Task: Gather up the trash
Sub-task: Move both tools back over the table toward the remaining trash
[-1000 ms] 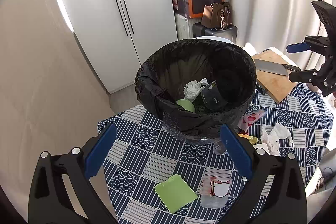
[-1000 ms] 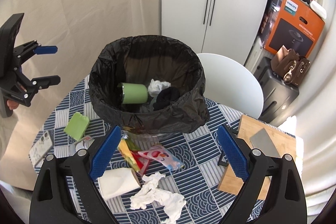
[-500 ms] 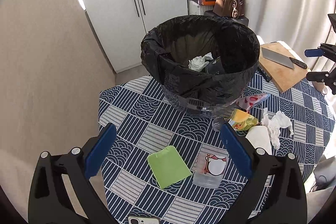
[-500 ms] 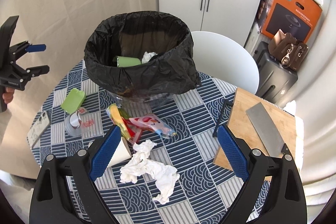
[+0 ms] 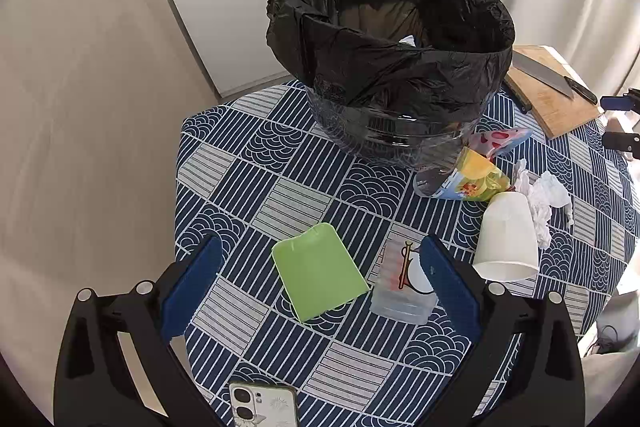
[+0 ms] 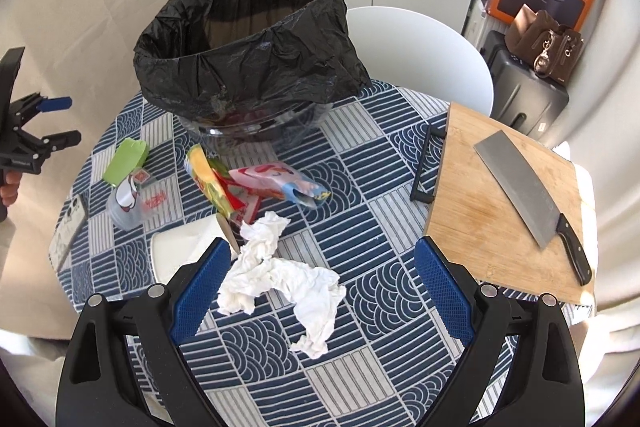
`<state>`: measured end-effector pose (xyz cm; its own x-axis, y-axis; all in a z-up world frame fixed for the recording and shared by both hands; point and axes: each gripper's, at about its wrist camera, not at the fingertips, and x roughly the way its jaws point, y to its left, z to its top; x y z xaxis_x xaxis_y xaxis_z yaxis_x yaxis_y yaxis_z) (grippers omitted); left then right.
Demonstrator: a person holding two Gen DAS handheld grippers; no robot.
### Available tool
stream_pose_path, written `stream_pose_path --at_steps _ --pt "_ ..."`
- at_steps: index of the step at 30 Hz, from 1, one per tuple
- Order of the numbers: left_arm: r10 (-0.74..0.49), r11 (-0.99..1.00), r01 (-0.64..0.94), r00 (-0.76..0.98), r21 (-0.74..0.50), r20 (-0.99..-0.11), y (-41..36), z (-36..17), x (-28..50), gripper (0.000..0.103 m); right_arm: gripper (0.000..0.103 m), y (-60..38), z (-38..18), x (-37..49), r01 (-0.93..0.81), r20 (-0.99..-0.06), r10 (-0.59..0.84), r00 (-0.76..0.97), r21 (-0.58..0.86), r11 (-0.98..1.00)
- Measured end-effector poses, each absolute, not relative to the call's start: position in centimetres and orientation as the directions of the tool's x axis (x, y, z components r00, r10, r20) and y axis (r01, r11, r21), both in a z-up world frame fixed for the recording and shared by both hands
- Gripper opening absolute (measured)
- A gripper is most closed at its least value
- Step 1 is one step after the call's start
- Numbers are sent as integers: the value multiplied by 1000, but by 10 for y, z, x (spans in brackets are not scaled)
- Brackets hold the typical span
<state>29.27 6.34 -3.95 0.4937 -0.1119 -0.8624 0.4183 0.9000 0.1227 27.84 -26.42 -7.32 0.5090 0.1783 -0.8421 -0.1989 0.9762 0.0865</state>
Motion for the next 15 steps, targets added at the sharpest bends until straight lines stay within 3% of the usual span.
stream_pose_path --at_steps 15 --pt "-90 902 424 382 87 -920 74 -84 310 97 88 -253 -115 285 -170 -890 193 412 133 976"
